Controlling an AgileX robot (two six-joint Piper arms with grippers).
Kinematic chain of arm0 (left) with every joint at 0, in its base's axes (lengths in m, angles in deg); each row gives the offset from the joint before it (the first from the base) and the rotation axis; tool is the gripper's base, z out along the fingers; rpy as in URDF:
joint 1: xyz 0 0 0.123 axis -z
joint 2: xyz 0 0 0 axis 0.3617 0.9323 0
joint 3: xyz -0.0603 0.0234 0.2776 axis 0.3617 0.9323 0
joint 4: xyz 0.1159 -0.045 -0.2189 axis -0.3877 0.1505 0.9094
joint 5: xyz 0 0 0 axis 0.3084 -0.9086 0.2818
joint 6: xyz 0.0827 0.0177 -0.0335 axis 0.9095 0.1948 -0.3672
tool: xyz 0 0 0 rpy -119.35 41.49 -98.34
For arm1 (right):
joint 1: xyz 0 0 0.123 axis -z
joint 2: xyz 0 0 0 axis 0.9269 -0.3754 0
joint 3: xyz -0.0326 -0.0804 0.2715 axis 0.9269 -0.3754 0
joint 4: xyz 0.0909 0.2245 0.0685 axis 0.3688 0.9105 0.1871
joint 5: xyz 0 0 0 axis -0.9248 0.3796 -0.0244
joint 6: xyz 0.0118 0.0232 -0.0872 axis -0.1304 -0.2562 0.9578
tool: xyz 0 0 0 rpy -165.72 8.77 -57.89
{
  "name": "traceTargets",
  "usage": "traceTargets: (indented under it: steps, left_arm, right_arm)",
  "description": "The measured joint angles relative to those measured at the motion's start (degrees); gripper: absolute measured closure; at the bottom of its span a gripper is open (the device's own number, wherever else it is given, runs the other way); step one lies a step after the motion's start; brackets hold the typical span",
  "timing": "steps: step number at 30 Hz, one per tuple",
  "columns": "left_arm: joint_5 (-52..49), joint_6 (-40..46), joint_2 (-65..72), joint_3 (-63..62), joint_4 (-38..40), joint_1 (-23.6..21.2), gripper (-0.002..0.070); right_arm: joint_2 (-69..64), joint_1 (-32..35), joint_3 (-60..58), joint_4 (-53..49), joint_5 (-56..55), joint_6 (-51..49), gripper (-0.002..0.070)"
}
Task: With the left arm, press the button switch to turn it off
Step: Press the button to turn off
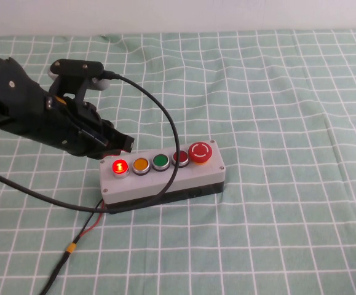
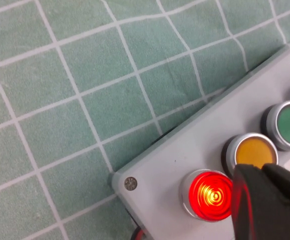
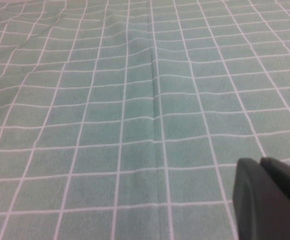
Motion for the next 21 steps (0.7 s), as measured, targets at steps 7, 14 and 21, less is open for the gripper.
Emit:
traceTargets:
  steps: [7,14,21]
  left_arm:
    - [0.00,-0.13,0.13,0.00,0.00,0.00,0.0677]
    - [-1.95,-0.17,4.27,-0.11,0.00,0.00,0.0677]
    - [-1.41,-0.52,7.41,-2.07,2.86,0.00,0.0677]
  right_arm:
    - [0.00,0.00,0.00,0.00,0.00,0.00,0.0694]
    - [0.00,0.00,0.00,0.00,0.00,0.00,0.0694]
    - [0.00,0.00,0.00,0.00,0.00,0.00,0.0694]
